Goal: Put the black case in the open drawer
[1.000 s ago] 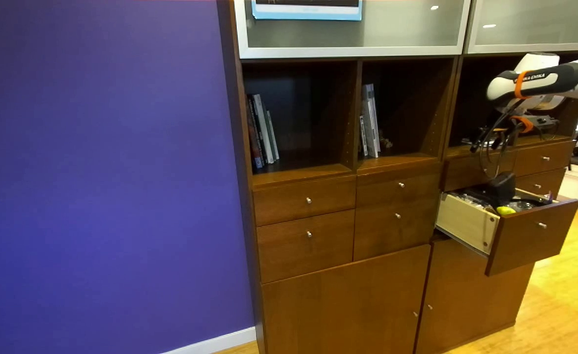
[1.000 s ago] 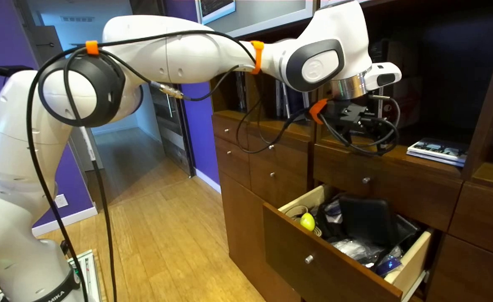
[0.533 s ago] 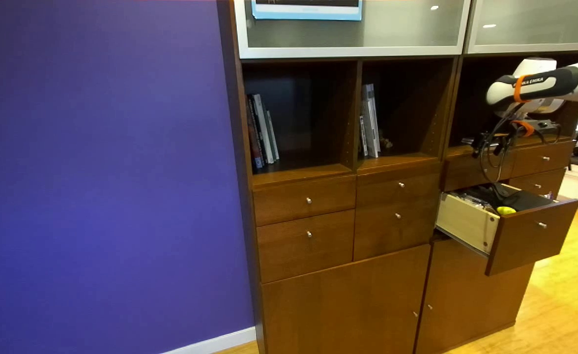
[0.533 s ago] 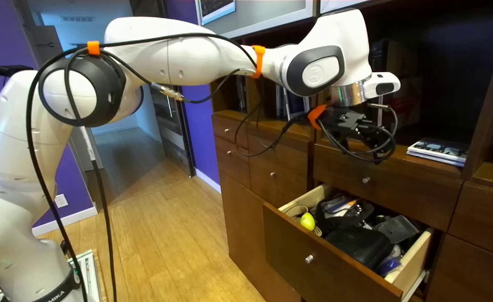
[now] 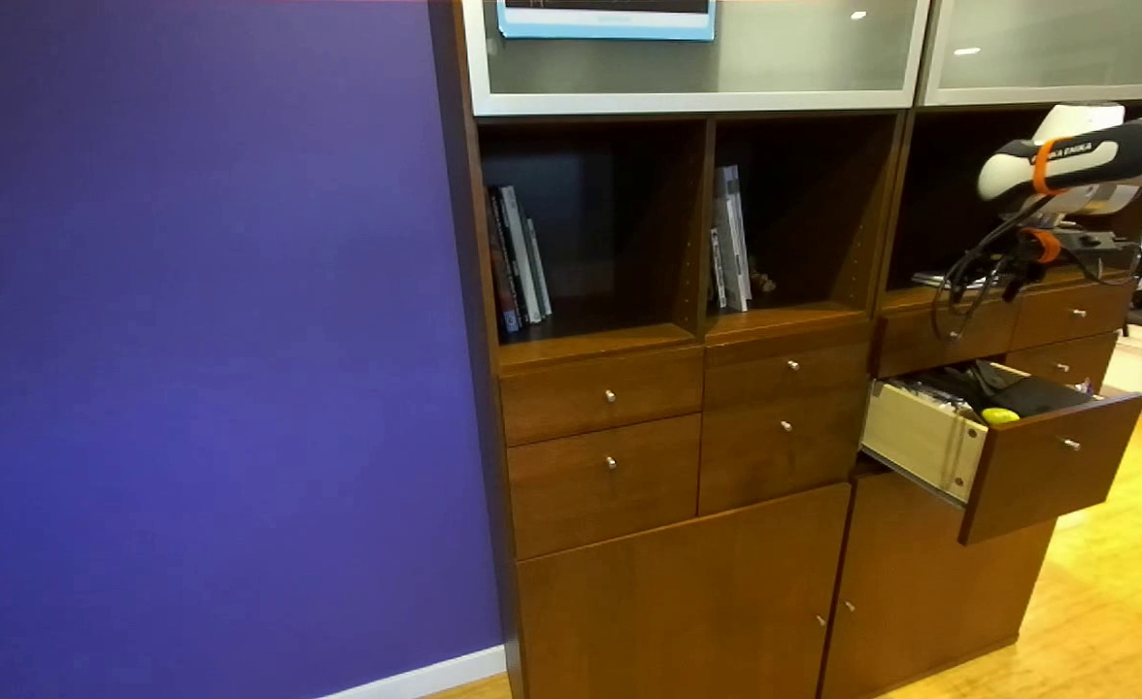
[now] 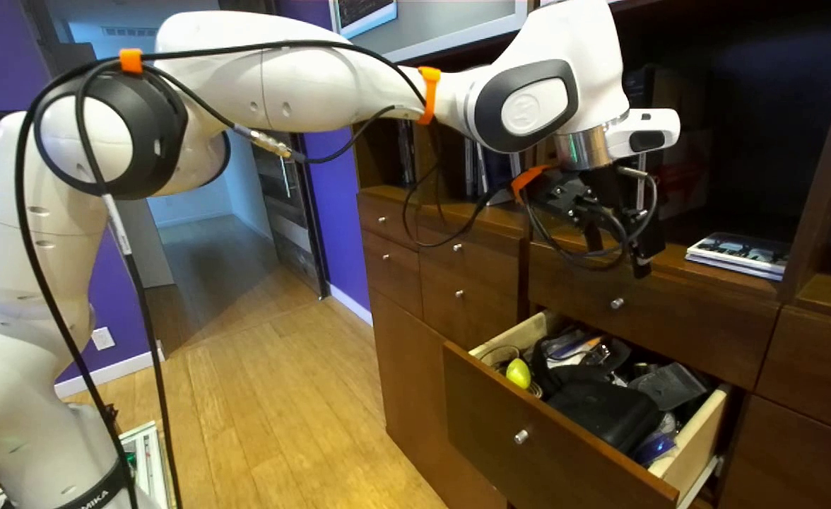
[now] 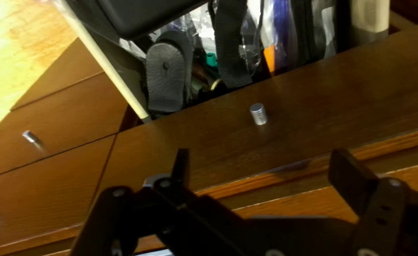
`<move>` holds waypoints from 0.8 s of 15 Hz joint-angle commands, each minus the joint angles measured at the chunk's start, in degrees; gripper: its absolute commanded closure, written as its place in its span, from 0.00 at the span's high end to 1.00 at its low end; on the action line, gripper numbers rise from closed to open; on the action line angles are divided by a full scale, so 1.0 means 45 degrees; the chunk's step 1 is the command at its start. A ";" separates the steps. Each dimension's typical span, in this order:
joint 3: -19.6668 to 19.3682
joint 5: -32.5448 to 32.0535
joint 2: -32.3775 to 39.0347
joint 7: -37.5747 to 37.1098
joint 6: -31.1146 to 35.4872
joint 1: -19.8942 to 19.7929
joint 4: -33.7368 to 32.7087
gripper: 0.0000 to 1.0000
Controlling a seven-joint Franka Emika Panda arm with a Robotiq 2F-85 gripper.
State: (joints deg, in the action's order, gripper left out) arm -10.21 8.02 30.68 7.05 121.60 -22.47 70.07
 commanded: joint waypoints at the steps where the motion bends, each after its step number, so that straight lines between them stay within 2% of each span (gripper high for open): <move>1: -0.1004 -0.0914 -0.1526 -0.2250 0.1131 0.0553 0.2279 1.00; 5: -0.2279 -0.2641 -0.2197 -0.5186 0.2651 0.1331 0.4172 1.00; 8: -0.3028 -0.3477 -0.2169 -0.7729 0.4733 0.1889 0.5572 1.00; 9: -0.3231 -0.3510 -0.2039 -0.8657 0.4906 0.2053 0.5845 1.00; 10: -0.2695 -0.2967 -0.1617 -0.7070 0.4024 0.1465 0.4558 1.00; 12: -0.2947 -0.3112 -0.1583 -0.7960 0.4562 0.1719 0.5207 1.00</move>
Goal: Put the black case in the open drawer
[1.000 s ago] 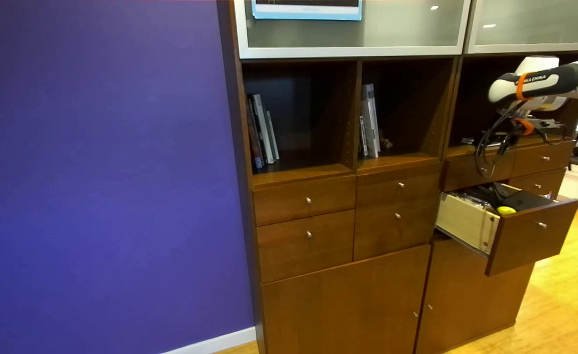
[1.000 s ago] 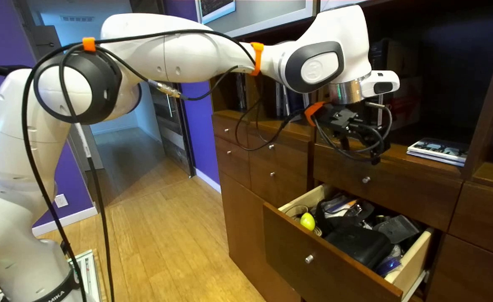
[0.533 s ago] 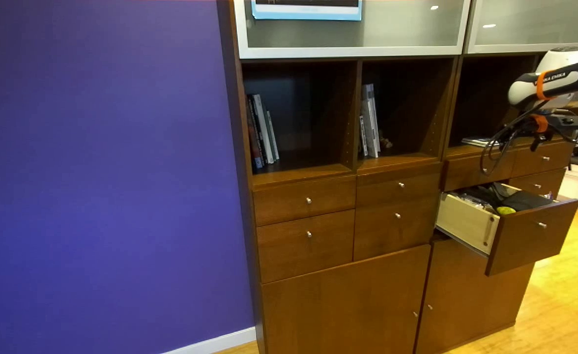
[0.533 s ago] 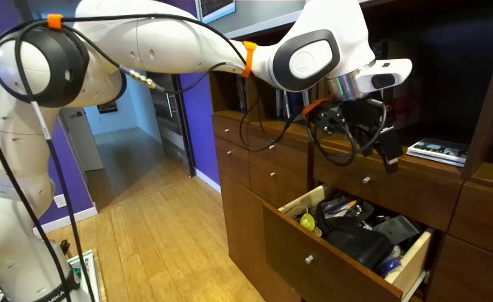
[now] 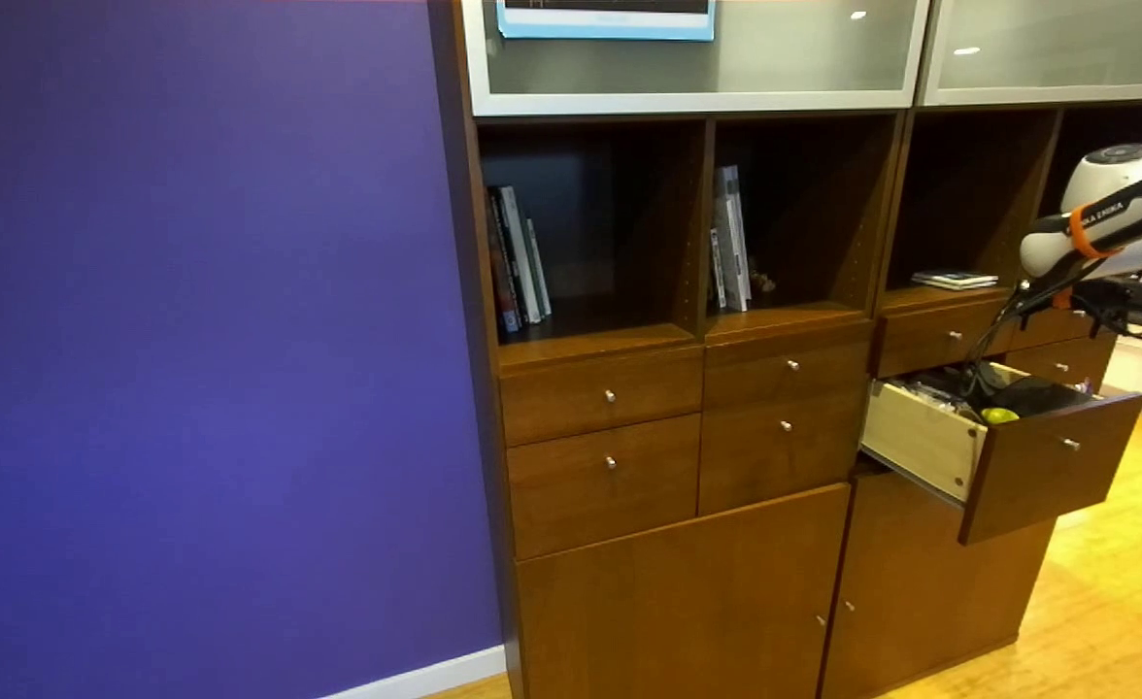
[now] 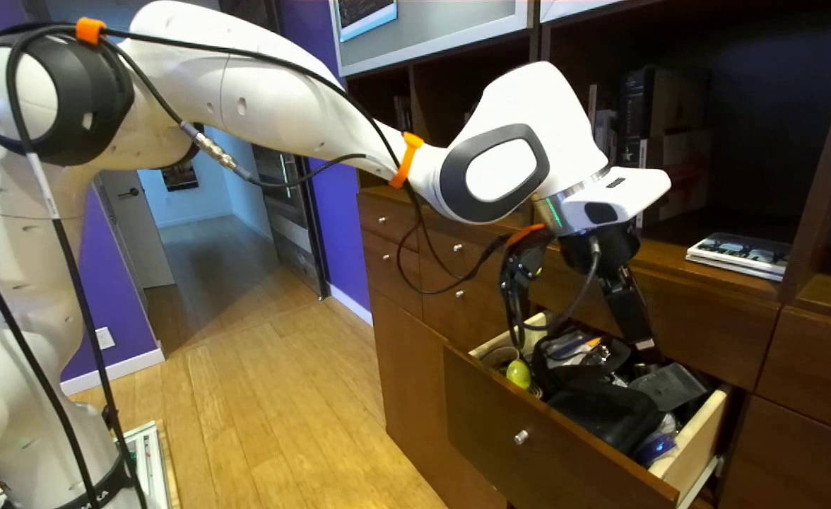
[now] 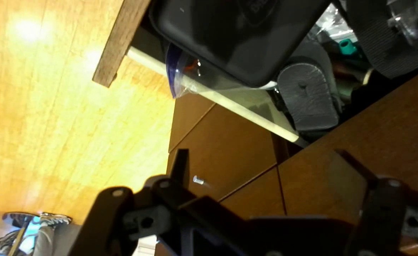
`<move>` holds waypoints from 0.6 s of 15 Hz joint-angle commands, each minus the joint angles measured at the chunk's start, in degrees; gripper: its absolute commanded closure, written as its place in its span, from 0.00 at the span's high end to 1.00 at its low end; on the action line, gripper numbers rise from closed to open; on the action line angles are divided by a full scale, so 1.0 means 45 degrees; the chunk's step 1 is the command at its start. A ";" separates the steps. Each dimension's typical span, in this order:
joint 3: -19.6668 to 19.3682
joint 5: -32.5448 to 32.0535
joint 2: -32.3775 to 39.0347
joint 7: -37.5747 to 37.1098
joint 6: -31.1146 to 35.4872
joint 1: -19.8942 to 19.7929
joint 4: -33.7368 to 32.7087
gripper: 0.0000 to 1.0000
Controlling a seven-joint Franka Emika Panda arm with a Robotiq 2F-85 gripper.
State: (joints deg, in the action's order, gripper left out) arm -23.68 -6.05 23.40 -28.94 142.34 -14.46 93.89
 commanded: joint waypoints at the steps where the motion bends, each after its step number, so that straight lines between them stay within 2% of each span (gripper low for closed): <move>1: 0.0003 0.0009 0.0032 -0.0114 0.0036 -0.0007 0.0035 1.00; 4: -0.0029 0.0006 -0.0003 -0.0203 0.0048 0.0022 0.0049 1.00; 9: -0.0270 -0.0514 0.0993 -0.0691 -0.1503 0.0189 -0.0501 1.00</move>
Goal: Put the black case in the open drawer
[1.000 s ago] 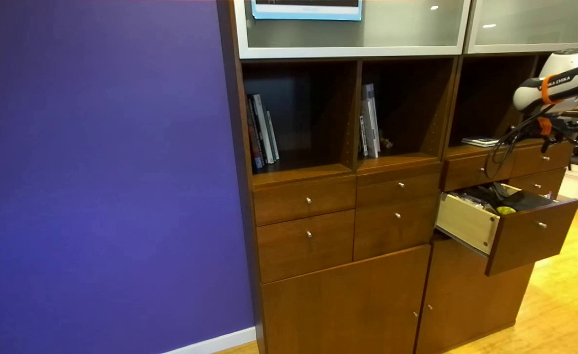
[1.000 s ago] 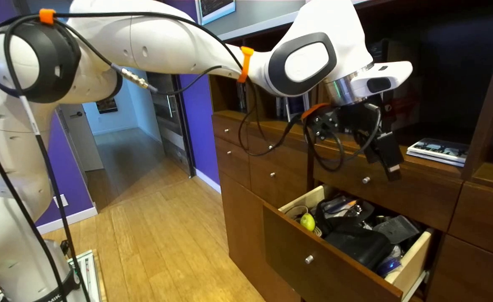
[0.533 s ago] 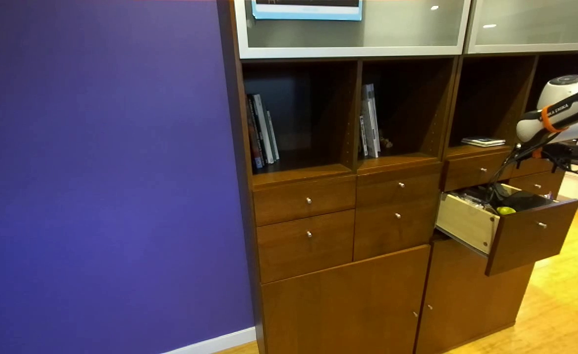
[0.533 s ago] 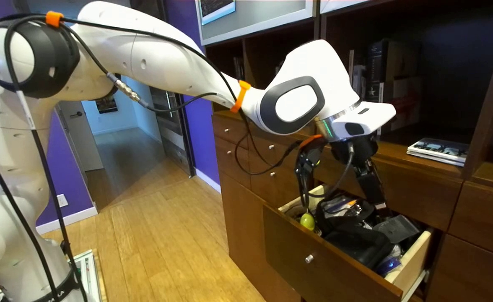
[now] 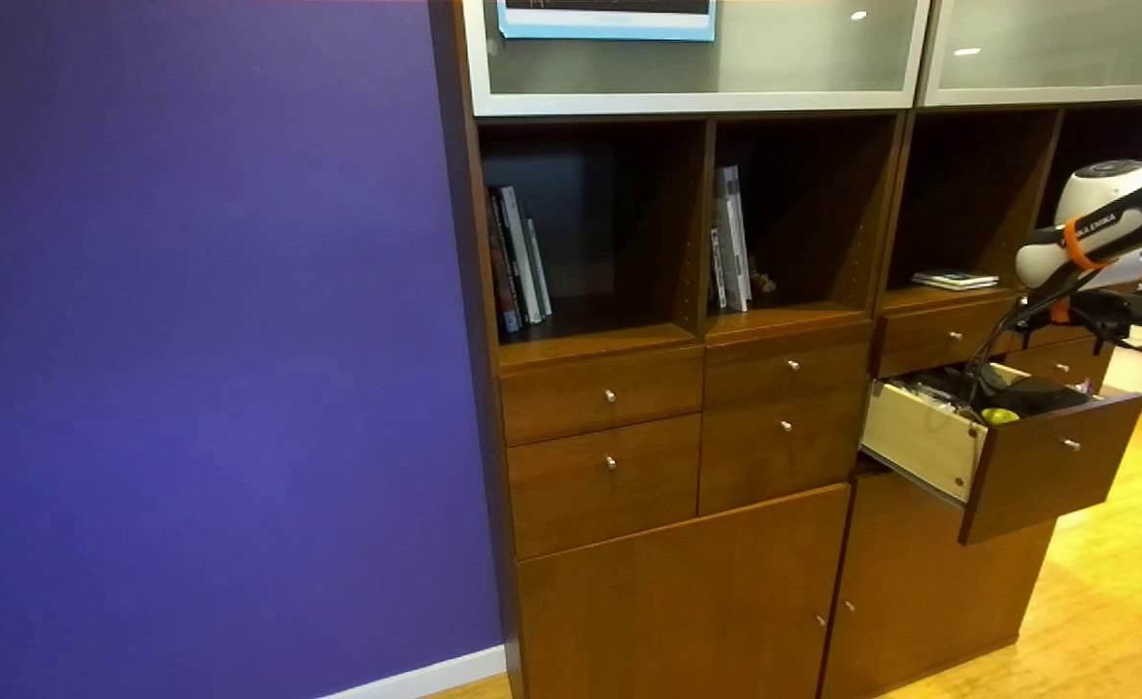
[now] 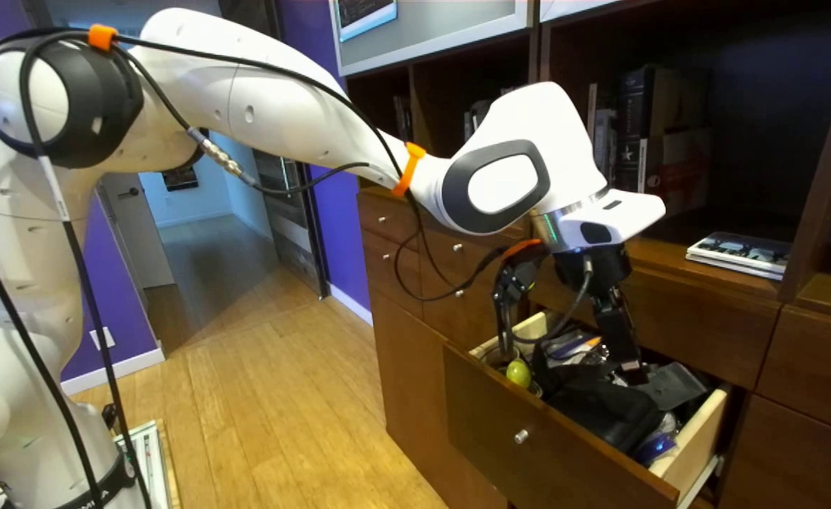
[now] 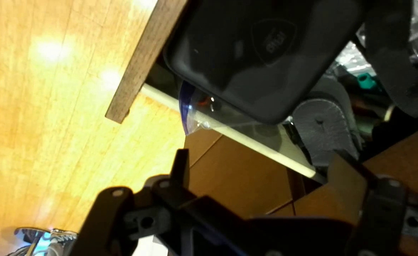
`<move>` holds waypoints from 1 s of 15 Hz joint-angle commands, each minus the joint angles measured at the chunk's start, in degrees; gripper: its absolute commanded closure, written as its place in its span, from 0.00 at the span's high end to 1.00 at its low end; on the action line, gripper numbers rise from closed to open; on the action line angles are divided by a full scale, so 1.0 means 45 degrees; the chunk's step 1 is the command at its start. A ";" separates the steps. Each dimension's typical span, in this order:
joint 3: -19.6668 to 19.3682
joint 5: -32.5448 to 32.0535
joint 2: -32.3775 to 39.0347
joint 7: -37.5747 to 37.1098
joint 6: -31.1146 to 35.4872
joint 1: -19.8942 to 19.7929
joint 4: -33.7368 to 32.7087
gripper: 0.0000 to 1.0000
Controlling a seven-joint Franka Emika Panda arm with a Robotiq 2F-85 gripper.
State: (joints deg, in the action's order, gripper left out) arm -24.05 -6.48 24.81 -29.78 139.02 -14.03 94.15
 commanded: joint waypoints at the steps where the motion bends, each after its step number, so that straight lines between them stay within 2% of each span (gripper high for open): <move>1: -0.0281 -0.0550 0.0923 -0.0686 -0.0871 0.0119 -0.0665 1.00; 3: -0.0370 -0.0639 0.1364 -0.0917 -0.0942 0.0081 -0.0914 1.00; 10: -0.0779 -0.0482 0.2707 -0.2596 0.0572 0.0003 -0.1943 1.00; 15: -0.1055 -0.0560 0.3436 -0.3657 0.0281 0.0017 -0.2522 1.00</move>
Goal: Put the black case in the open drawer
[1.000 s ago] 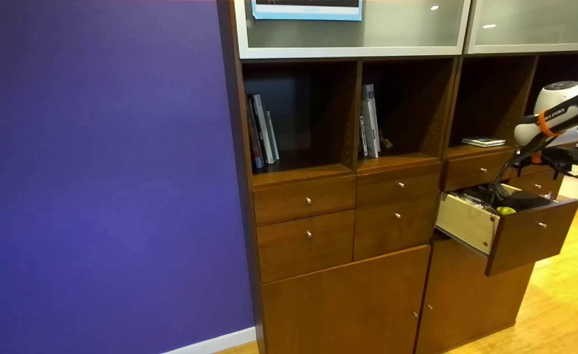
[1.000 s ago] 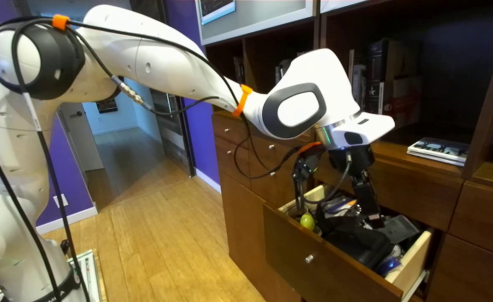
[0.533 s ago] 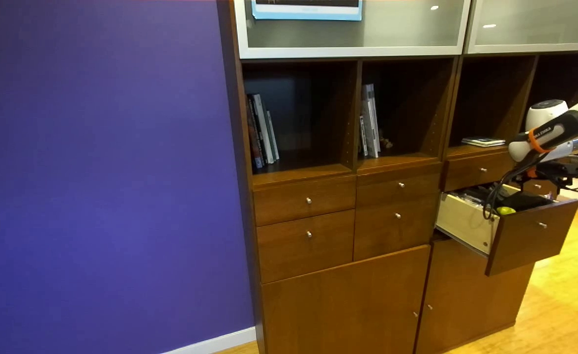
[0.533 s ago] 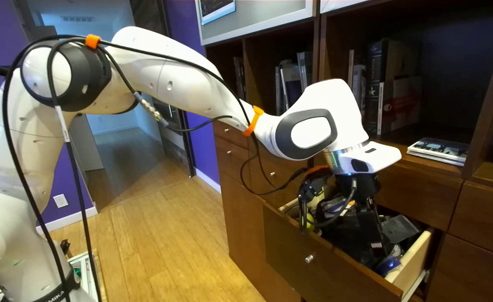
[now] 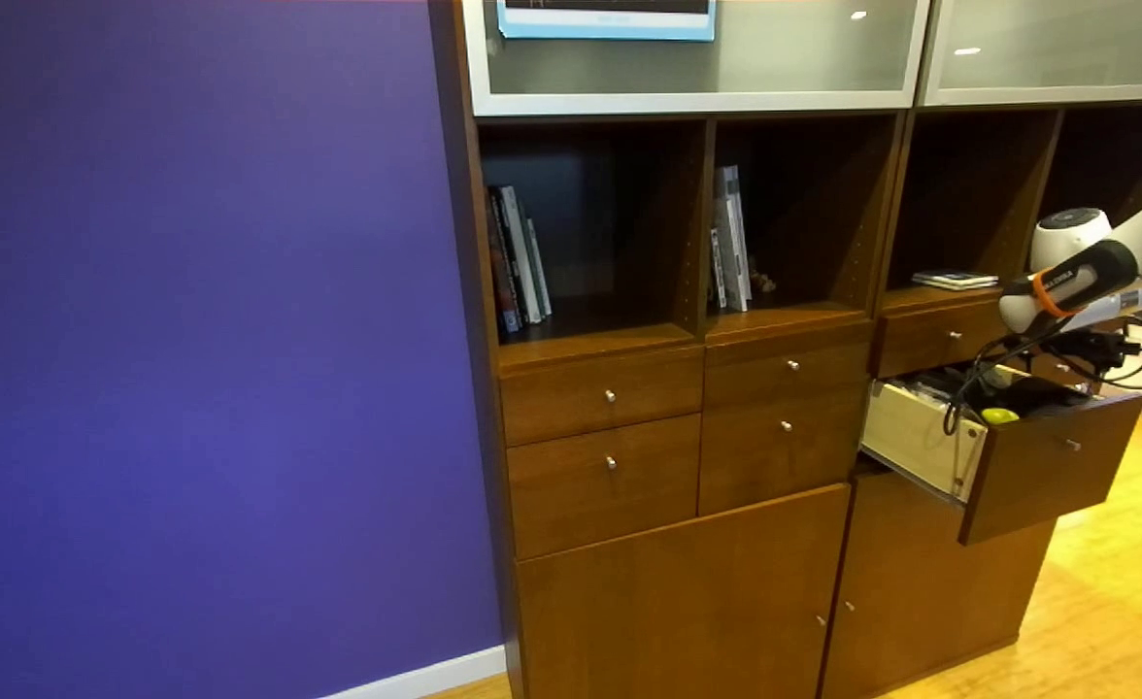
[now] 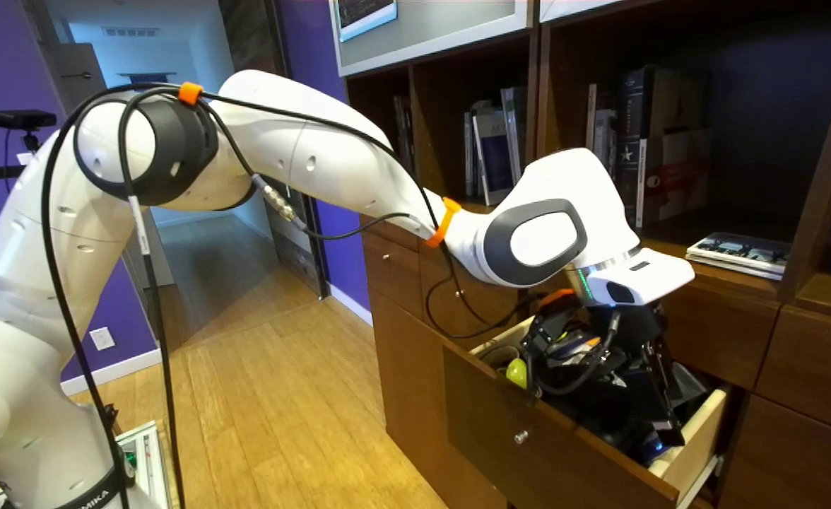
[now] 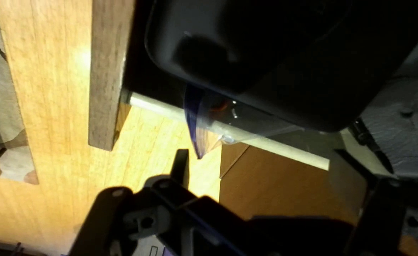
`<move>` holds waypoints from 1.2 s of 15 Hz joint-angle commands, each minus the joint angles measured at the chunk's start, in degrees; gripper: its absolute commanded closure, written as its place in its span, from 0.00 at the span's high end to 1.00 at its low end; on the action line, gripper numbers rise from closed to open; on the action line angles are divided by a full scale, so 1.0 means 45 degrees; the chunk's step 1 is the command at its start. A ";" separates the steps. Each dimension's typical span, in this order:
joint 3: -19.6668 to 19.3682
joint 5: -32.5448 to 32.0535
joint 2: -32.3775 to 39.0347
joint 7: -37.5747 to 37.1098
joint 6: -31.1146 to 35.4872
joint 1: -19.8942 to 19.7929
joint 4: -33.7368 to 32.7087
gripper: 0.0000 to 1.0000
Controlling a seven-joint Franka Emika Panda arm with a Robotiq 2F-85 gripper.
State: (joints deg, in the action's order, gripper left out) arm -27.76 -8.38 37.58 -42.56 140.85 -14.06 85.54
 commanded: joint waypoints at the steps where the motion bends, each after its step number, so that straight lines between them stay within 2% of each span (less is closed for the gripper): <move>1: -0.0188 -0.0069 0.0724 -0.0912 -0.0301 -0.0014 -0.0687 1.00; 6: 0.0353 0.0277 0.0794 -0.0482 -0.1802 -0.0216 -0.0842 1.00; 12: 0.1365 0.0861 0.0477 0.0349 -0.4305 -0.0681 -0.1569 1.00; 15: 0.1597 0.0964 0.0583 0.0428 -0.4984 -0.0869 -0.2069 1.00; 18: 0.1348 0.0742 0.0773 -0.0078 -0.4390 -0.0855 -0.2314 1.00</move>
State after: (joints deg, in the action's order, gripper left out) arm -22.71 -6.48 40.89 -43.26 122.97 -17.60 75.29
